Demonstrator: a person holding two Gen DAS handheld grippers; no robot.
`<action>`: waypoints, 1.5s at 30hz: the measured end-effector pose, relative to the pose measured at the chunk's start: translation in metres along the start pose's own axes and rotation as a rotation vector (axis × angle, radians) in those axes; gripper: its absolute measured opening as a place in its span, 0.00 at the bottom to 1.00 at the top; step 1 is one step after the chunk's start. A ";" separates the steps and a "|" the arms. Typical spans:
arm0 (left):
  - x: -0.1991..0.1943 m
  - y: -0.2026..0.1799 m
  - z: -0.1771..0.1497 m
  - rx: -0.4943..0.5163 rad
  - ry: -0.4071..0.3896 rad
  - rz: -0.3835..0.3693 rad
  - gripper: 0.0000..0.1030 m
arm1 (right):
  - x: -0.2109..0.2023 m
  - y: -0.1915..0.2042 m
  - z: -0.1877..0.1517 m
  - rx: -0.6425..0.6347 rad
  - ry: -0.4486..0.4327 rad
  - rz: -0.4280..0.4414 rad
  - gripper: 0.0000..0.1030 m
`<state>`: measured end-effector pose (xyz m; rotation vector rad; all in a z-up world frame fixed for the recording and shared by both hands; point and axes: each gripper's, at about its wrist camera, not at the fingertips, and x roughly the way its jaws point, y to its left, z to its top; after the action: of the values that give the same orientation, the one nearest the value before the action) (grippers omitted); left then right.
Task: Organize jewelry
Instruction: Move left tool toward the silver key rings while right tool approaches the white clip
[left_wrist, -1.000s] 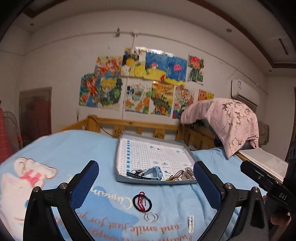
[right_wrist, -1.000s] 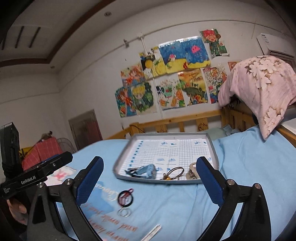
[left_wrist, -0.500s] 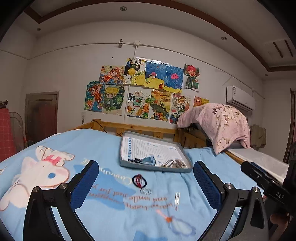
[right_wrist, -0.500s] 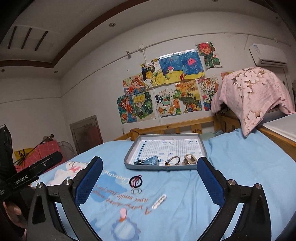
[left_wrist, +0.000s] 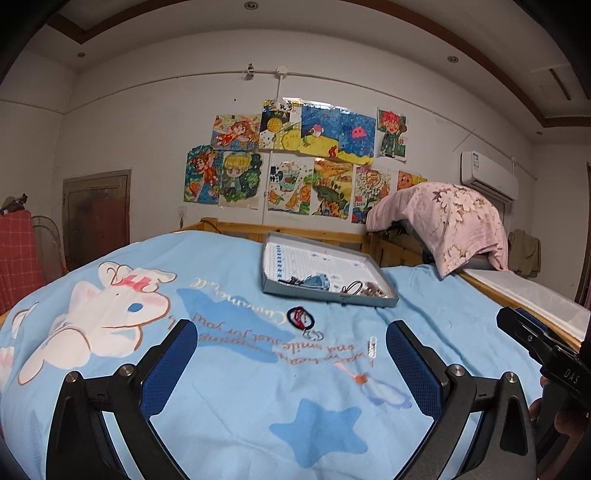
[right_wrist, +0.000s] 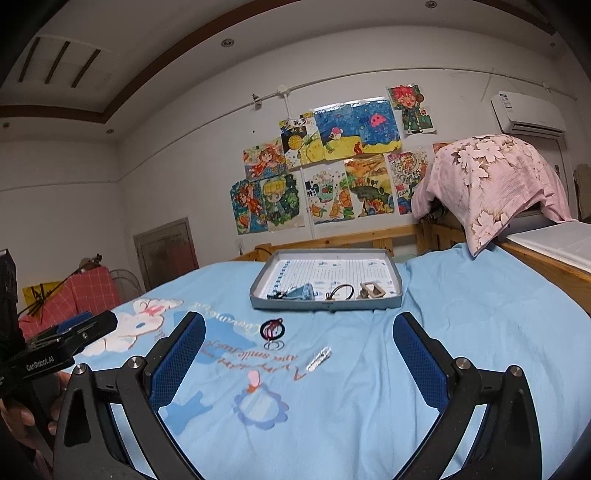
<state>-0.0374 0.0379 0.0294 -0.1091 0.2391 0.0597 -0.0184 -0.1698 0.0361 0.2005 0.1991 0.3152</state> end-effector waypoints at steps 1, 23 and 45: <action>0.000 0.001 -0.001 0.002 0.004 0.002 1.00 | -0.001 0.002 -0.003 -0.001 0.005 0.001 0.97; 0.069 0.006 0.022 -0.003 0.028 -0.002 1.00 | 0.065 -0.004 0.006 0.024 0.049 -0.029 0.97; 0.197 0.005 0.024 -0.017 0.121 0.004 1.00 | 0.178 -0.037 0.004 0.073 0.128 -0.069 0.97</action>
<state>0.1592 0.0550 0.0048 -0.1295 0.3598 0.0596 0.1588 -0.1465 0.0030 0.2455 0.3439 0.2524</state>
